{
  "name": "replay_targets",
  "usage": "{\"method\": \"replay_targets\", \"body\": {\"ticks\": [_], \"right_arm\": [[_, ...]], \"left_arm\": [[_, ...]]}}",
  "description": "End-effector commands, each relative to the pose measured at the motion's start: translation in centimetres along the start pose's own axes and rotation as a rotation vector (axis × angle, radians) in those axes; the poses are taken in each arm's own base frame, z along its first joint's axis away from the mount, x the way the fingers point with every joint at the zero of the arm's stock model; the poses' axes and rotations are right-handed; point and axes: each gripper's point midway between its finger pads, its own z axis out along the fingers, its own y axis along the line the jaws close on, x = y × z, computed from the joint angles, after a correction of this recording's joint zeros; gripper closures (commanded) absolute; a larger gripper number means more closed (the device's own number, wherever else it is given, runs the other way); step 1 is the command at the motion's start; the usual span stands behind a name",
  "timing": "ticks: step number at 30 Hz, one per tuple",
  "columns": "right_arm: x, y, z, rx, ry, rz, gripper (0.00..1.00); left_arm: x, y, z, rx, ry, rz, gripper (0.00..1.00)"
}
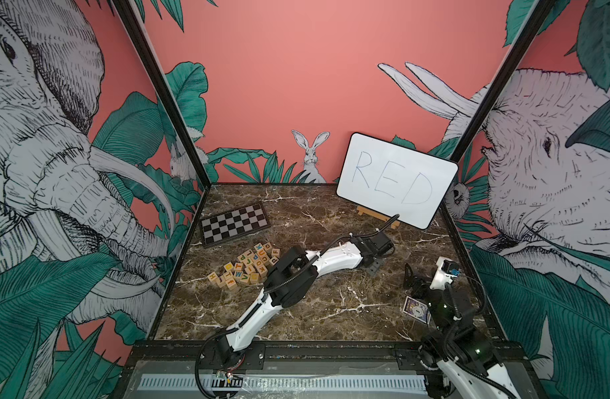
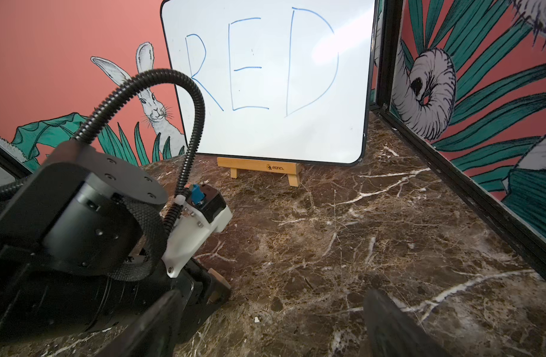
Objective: Assemble the uppercase word "red" with letter blocks
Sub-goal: Place the letter block at the center of the board, then reset both arms
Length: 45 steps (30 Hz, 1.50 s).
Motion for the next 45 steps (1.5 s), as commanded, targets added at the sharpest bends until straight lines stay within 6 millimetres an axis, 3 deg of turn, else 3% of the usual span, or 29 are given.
{"method": "replay_targets", "body": {"ticks": [1, 5, 8, 14, 20, 24, 27, 28, 32, 36, 42, 45], "right_arm": [[0.2, 0.2, 0.3, -0.005, -0.004, 0.014, 0.09], [0.2, 0.2, 0.3, -0.009, -0.003, 0.012, 0.09], [0.2, 0.2, 0.3, -0.010, -0.004, 0.013, 0.09], [0.2, 0.1, 0.3, -0.006, -0.005, 0.014, 0.09], [0.3, 0.1, 0.4, -0.001, -0.006, 0.013, 0.09], [0.4, -0.1, 0.5, 0.007, -0.005, 0.013, 0.09], [0.6, -0.1, 0.6, 0.010, -0.001, 0.010, 0.09], [0.6, -0.2, 0.6, 0.016, -0.001, 0.010, 0.09], [0.9, -0.3, 0.8, 0.022, 0.002, 0.010, 0.09], [1.1, -0.3, 1.0, 0.024, 0.012, 0.003, 0.10], [1.4, 0.5, 1.9, -0.008, 0.012, 0.000, 0.06], [0.8, -0.2, 3.0, 0.053, -0.046, 0.024, 0.01]], "left_arm": [[-3.5, 0.1, -7.4, 0.060, -0.134, -0.013, 0.45], [-4.0, 0.1, -12.9, 0.138, -0.248, -0.024, 0.42], [-2.9, 1.8, -16.5, 0.105, -0.310, -0.025, 0.42], [2.6, 7.5, -20.5, -0.090, -0.411, -0.027, 0.42], [7.9, 10.0, -23.4, -0.111, -0.606, -0.012, 0.38], [11.0, 10.7, -23.5, -0.083, -0.686, -0.062, 0.33], [12.6, 10.2, -22.7, -0.035, -0.664, -0.065, 0.31], [13.0, 10.0, -22.3, -0.014, -0.655, -0.073, 0.23], [13.5, 9.7, -21.9, 0.010, -0.641, -0.083, 0.01], [13.3, 10.0, -22.1, -0.021, -0.649, -0.056, 0.01], [11.6, 13.8, -23.6, -0.325, -0.668, 0.066, 0.01], [10.5, 17.3, -24.6, -0.543, -0.665, 0.093, 0.01]]}}
